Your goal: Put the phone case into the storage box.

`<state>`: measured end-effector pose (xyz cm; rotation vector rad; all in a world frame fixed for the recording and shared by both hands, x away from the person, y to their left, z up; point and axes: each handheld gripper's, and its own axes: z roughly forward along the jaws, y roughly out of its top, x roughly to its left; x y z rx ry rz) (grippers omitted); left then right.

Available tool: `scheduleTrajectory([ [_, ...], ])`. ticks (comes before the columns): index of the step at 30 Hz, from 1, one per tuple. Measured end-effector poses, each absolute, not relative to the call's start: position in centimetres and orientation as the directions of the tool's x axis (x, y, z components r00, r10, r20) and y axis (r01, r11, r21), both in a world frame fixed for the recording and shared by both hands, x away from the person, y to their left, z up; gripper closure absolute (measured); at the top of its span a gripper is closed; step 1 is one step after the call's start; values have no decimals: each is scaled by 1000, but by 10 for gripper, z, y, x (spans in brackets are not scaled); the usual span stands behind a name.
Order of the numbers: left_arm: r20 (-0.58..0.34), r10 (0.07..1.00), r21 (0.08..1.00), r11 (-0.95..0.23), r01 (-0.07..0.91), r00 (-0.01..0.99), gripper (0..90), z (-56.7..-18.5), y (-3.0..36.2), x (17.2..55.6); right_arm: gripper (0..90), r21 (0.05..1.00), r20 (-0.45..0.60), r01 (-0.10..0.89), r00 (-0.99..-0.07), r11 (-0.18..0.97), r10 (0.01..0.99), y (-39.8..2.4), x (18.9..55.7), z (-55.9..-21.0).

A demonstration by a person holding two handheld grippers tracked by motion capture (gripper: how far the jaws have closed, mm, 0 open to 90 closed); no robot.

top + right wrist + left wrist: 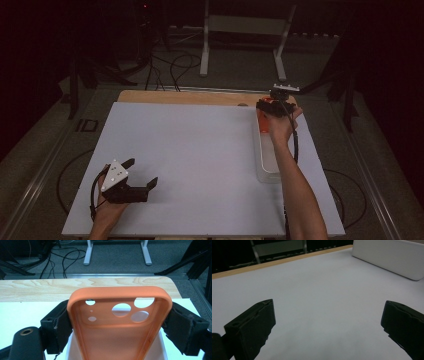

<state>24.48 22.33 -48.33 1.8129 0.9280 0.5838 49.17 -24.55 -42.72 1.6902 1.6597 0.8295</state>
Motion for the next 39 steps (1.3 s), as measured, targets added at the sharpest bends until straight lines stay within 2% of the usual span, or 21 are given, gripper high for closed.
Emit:
scheduleTrajectory([
  [39, -17, 804, 911, -232, 340, 594, 3, -485, 223, 245, 150, 788, -2, 616, 8, -3, 1000, -246, 497, -433],
])
